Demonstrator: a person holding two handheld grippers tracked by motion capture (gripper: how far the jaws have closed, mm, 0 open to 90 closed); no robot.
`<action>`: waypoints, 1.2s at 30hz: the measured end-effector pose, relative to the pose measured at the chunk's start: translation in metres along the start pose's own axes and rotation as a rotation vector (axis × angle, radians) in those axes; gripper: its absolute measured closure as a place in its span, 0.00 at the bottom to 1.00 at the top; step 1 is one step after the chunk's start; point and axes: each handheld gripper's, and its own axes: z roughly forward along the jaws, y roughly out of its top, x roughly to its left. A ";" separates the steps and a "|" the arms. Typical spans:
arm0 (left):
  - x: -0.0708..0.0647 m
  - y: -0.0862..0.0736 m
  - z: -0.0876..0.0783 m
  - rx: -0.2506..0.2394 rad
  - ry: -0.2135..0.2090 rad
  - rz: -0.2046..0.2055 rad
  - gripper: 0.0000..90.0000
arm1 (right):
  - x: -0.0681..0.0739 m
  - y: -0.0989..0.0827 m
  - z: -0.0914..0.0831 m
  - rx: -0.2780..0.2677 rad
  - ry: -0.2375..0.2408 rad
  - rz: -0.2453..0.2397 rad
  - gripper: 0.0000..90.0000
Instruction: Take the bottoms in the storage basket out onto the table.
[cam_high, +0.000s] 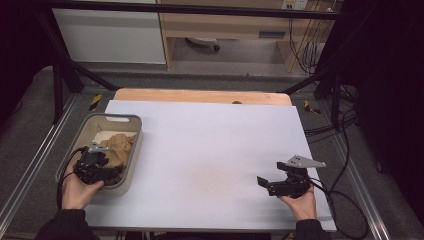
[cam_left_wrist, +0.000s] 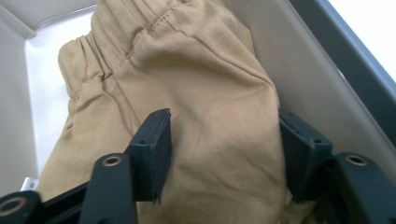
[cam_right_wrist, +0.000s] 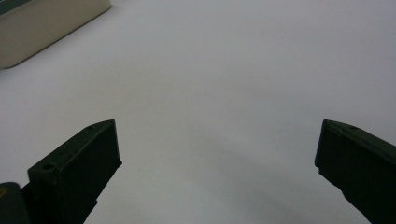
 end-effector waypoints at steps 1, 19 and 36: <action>0.000 0.000 0.000 0.003 0.003 0.001 0.48 | 0.000 0.000 0.000 0.000 0.000 0.000 0.01; -0.001 0.000 0.002 0.039 0.018 0.005 0.73 | 0.000 0.000 0.000 0.001 0.001 0.001 0.01; 0.001 0.000 0.002 0.051 0.023 -0.001 0.88 | 0.000 0.000 0.001 0.002 -0.001 -0.001 0.01</action>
